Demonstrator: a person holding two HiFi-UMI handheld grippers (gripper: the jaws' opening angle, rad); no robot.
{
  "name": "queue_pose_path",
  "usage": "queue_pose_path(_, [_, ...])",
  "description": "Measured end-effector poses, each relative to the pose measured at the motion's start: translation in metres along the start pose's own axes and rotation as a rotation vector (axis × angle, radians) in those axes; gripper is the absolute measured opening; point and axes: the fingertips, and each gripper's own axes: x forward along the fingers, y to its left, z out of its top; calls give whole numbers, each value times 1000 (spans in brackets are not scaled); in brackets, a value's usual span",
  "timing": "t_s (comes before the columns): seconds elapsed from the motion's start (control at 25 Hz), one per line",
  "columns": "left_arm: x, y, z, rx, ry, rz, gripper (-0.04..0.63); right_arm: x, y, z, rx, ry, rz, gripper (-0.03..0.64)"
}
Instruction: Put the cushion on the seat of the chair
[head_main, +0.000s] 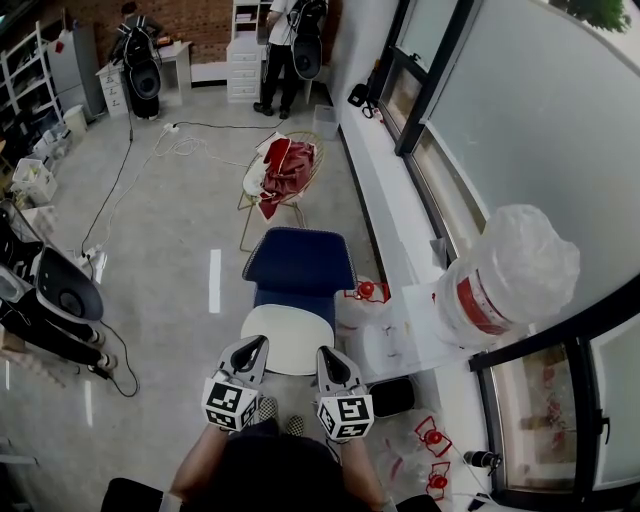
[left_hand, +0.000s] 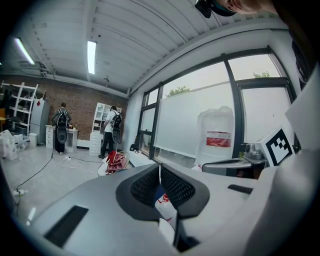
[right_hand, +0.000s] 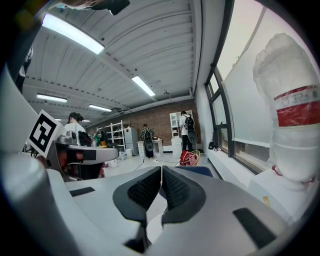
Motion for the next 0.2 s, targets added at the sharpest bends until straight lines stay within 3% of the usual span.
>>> queue_pose_path(0.2, [0, 2, 0, 3, 1, 0, 26, 1, 2, 2, -2, -5, 0, 29])
